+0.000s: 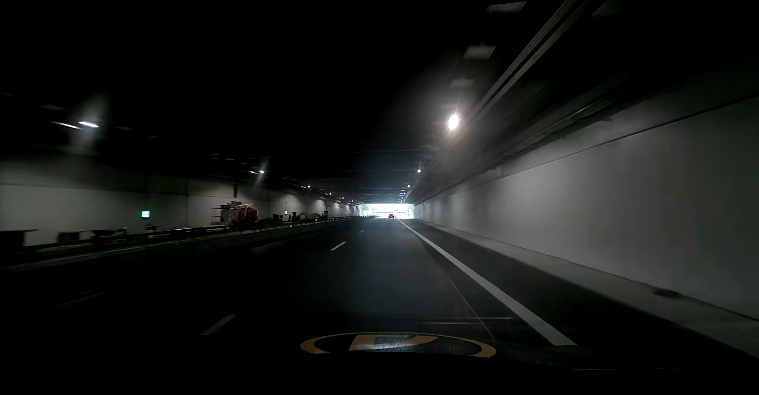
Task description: Follow the waypoints while adhering to traffic rules and regulations
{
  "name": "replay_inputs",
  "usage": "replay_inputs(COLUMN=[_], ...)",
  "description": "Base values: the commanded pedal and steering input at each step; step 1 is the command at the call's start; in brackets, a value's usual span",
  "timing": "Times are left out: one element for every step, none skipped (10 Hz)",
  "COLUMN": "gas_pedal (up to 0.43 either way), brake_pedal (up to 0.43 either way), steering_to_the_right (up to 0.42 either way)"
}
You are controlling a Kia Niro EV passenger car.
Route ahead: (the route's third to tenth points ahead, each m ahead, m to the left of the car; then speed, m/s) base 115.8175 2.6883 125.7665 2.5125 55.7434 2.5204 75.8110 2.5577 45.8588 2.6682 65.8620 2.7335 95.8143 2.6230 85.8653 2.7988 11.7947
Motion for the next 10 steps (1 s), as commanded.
replay_inputs(gas_pedal=[0.087,0.087,0.087,0.059,0.059,0.059,0.059,0.059,0.059,0.059], brake_pedal=[0.0,0.0,0.0,0.0,0.0,0.0,0.0,0.0,0.0,0.0], steering_to_the_right=[0.0,0.0,0.0,0.0,0.0,0.0,0.0,0.0,0.0,0.0])
